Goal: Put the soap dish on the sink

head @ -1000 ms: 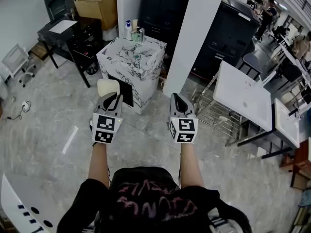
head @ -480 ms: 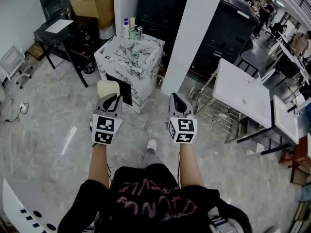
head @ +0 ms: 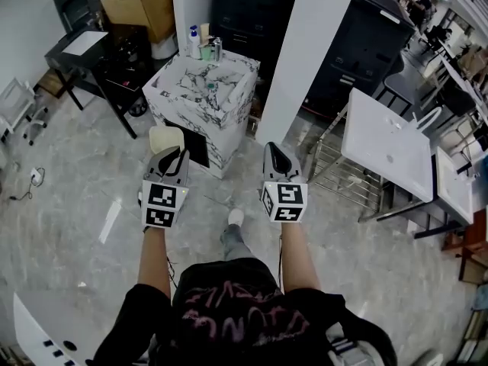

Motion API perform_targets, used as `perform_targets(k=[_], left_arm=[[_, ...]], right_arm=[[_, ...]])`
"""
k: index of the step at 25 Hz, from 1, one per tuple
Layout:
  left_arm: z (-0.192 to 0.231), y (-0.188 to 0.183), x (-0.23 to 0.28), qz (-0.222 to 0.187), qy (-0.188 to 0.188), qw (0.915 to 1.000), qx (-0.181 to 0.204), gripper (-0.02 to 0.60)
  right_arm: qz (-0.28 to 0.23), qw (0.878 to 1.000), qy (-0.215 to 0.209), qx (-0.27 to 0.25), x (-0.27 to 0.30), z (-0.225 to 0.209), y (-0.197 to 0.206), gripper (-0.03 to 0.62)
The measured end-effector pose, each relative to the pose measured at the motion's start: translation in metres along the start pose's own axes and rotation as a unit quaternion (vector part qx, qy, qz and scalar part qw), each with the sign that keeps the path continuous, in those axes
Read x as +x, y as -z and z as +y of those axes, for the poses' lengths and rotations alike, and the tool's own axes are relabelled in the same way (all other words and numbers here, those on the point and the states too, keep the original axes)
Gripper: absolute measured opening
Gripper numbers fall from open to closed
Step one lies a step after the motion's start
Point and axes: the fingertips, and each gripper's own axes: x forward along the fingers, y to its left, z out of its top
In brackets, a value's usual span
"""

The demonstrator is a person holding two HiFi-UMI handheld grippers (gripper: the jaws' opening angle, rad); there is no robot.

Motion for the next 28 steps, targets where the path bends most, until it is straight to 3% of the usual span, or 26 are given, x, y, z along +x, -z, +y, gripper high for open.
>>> perform_targets(k=[10, 22, 28], left_arm=[[0.038, 0.012, 0.086, 0.02, 0.01, 0.9997, -0.011, 0.037], [0.08, -0.01, 0.235, 0.046, 0.026, 0.9986, -0.005, 0.037], [0.093, -0.023, 0.283, 0.054, 0.027, 0.9981, 0.003, 0.037]], right_arm=[[0.013, 1.0, 0.006, 0.003, 0.092, -0.026, 0.01, 0.014], [0.024, 1.0, 0.004, 0.004, 0.236, -0.091, 0.01, 0.014], [0.025, 1.0, -0.002, 0.013, 0.285, -0.113, 0.007, 0.014]])
